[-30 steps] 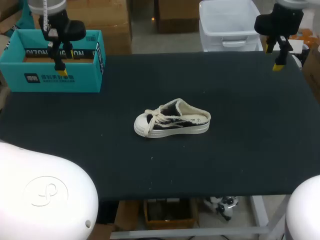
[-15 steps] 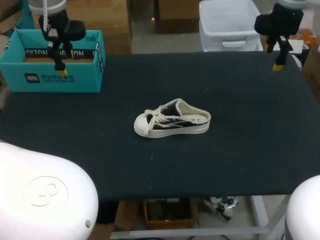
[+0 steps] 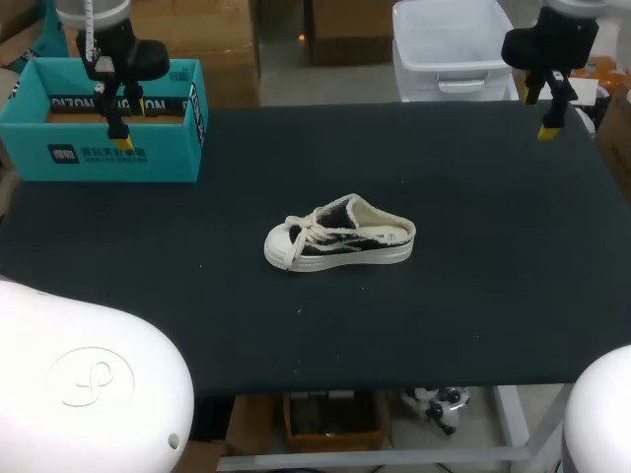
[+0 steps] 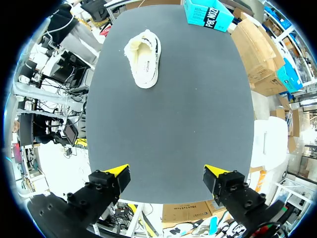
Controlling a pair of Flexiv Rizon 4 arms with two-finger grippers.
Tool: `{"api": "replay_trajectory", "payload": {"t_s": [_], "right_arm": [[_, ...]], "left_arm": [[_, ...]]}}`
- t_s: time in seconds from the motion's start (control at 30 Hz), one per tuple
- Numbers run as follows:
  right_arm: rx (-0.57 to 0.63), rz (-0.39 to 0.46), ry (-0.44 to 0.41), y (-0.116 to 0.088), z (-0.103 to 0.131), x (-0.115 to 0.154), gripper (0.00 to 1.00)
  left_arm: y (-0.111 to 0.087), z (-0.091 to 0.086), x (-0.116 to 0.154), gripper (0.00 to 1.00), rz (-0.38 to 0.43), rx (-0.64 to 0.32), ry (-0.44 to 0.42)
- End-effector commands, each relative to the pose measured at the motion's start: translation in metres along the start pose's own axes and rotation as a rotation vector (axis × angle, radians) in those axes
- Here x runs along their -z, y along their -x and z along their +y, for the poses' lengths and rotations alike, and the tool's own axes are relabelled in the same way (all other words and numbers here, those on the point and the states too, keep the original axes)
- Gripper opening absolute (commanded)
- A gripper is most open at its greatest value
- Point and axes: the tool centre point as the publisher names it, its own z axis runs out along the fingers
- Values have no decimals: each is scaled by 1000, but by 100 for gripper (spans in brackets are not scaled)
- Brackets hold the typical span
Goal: Open the shoe tongue, take the insole out of the shoe, put the insole back into the shoe, and pack the shoe into the shoebox
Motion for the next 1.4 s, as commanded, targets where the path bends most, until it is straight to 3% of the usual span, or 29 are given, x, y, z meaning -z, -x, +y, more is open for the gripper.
{"api": "replay_trajectory", "payload": {"t_s": [0.03, 0.23, 0.47, 0.7, 0.8, 1.07, 1.27, 1.4], "right_arm": [[0, 2, -1, 0, 0, 1, 100], [0, 2, -1, 0, 0, 1, 100], [-32, -27, 128, -18, 19, -10, 100], [-49, -44, 223, -47, 56, -32, 100], [-55, -48, 266, -58, 74, -42, 100], [-83, -36, 395, -77, 123, -72, 100], [-94, -49, 491, -88, 146, -94, 100], [-95, -54, 543, -92, 162, -107, 100]], "left_arm": [[0, 0, 0, 100, 0, 0, 0], [-4, -2, 2, 100, -10, 5, 4], [-23, -15, 12, 100, 11, 102, 11], [-50, -39, 11, 100, 44, 183, 23], [-58, -49, 7, 100, 58, 260, 38], [-75, -66, 0, 100, 89, 361, -15], [-83, -81, -6, 100, 95, 482, -24], [-89, -92, -9, 100, 80, 615, -14]]}}
